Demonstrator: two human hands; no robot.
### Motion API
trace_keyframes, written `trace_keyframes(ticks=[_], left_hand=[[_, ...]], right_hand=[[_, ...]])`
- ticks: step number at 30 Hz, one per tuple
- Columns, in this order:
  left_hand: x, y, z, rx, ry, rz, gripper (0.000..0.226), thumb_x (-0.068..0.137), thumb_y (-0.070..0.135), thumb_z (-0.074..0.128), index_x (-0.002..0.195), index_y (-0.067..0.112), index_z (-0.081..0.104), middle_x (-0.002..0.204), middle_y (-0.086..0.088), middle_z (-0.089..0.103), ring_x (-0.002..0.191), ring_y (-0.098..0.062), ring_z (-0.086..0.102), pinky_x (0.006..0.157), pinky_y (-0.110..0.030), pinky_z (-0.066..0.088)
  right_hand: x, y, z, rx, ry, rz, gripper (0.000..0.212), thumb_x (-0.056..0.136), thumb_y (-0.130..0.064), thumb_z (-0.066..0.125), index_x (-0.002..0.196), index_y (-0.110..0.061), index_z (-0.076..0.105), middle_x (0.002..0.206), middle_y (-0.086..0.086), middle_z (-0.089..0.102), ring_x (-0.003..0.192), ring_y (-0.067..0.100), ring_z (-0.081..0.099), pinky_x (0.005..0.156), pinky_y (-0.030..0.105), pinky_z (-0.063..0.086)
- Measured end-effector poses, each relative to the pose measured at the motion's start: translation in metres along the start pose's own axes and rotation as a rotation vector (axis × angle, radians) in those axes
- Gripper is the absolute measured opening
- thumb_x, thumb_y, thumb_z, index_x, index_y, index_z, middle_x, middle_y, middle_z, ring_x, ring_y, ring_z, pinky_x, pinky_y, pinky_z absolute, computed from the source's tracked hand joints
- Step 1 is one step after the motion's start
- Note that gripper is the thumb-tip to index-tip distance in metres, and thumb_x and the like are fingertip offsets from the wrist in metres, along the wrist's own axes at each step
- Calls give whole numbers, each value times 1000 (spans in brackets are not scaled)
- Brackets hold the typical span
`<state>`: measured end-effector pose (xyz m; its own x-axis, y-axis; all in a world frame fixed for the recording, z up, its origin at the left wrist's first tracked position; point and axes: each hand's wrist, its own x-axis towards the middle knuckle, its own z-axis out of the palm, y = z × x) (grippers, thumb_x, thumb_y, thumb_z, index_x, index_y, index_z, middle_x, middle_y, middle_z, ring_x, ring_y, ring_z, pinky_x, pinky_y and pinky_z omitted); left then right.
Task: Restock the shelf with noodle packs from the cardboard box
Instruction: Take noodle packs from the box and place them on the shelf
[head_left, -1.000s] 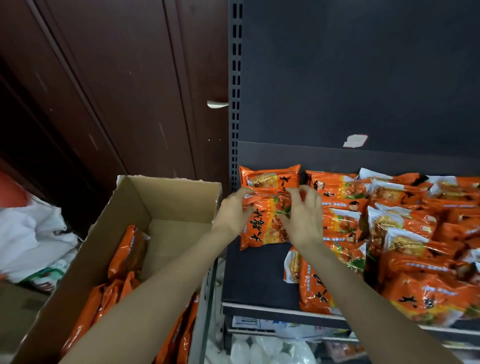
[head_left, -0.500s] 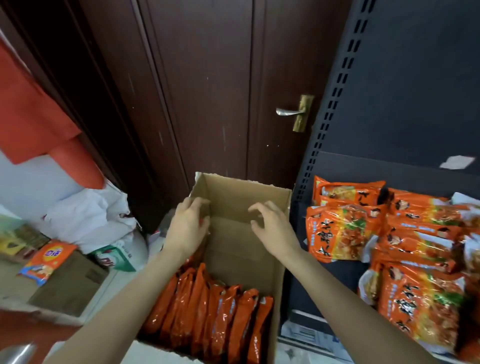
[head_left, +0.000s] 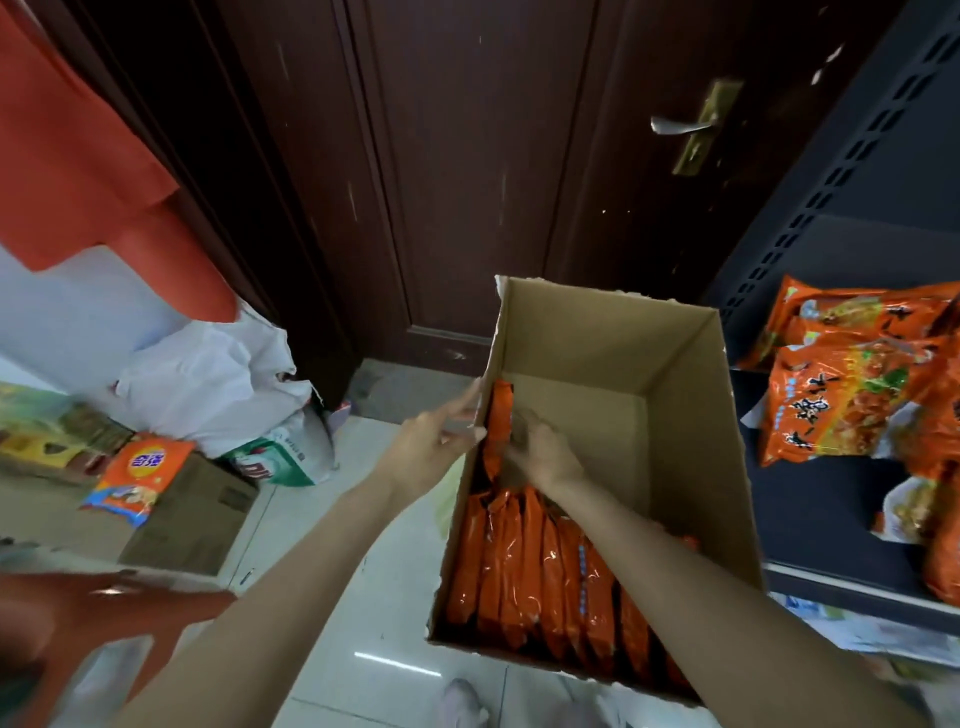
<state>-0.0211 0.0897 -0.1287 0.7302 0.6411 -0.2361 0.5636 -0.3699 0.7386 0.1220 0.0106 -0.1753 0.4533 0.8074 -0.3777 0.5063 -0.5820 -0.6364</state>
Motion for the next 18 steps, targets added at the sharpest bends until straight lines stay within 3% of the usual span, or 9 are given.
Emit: trace_keyframes(ticks=[5, 12, 14, 16, 18], left_hand=[[3, -10, 0, -64, -18, 27, 57, 93, 38, 51, 143, 41, 25, 121, 14, 57, 90, -5, 61, 86, -20, 42], [4, -16, 2, -108, -19, 37, 56, 94, 36, 50, 144, 40, 24, 133, 9, 55, 104, -10, 61, 87, -14, 40], [3, -16, 3, -90, 0, 42, 56, 95, 36, 49, 144, 40, 23, 133, 8, 54, 102, -8, 59, 84, -11, 38], [1, -13, 4, -83, 11, 48, 55, 95, 34, 49, 144, 41, 23, 132, 9, 53, 99, -2, 54, 83, -11, 37], [-1, -10, 3, -105, 13, 56, 54, 96, 30, 49, 143, 40, 24, 124, 12, 52, 101, 0, 48, 83, -11, 37]], right_hand=[[24, -3, 24, 62, 16, 162, 29, 91, -24, 54, 115, -8, 58, 114, 18, 64, 107, 33, 60, 84, 32, 47], [40, -3, 27, 116, 93, 280, 25, 91, -22, 59, 109, -5, 56, 114, 17, 62, 109, 31, 57, 77, 27, 40], [42, -2, 26, 147, 135, 301, 6, 89, -17, 61, 90, -11, 59, 109, 15, 64, 106, 29, 59, 78, 27, 42], [43, 0, 23, 214, 207, 325, 24, 88, -12, 61, 67, -21, 52, 101, 13, 67, 102, 29, 62, 84, 29, 47], [41, 0, 16, 302, 258, 316, 30, 85, -12, 64, 61, -24, 50, 89, 10, 67, 94, 31, 65, 85, 40, 54]])
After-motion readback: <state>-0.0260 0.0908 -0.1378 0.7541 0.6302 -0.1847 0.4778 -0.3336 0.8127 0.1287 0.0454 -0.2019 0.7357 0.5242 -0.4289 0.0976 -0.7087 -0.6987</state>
